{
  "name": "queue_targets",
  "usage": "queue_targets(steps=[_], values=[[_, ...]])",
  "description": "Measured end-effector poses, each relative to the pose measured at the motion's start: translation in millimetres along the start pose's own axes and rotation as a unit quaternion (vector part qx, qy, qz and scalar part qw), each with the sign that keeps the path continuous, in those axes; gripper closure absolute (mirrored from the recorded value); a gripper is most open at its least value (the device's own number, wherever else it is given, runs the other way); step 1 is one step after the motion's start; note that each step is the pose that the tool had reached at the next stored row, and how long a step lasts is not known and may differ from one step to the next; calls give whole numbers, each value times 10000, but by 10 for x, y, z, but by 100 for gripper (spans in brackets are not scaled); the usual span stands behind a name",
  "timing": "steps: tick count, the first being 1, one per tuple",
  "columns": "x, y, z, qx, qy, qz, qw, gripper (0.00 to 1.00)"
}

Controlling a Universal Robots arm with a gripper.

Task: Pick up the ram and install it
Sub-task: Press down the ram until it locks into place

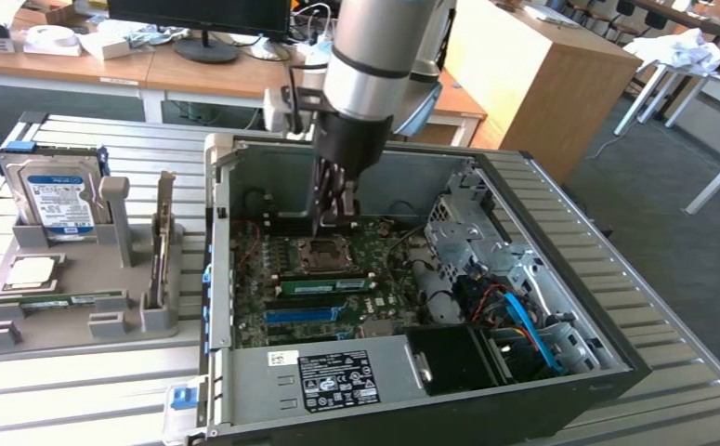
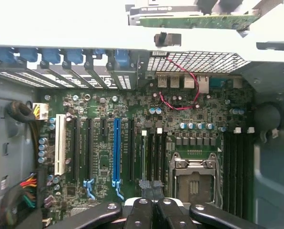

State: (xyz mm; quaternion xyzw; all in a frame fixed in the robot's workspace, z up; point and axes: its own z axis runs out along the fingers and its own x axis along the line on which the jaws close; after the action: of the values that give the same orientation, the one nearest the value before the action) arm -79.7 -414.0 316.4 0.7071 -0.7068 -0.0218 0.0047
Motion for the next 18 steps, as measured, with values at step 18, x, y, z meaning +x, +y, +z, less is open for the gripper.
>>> queue_targets(steps=[18], values=[[-7,-1,-285,-1,1,-1,10000,90]])
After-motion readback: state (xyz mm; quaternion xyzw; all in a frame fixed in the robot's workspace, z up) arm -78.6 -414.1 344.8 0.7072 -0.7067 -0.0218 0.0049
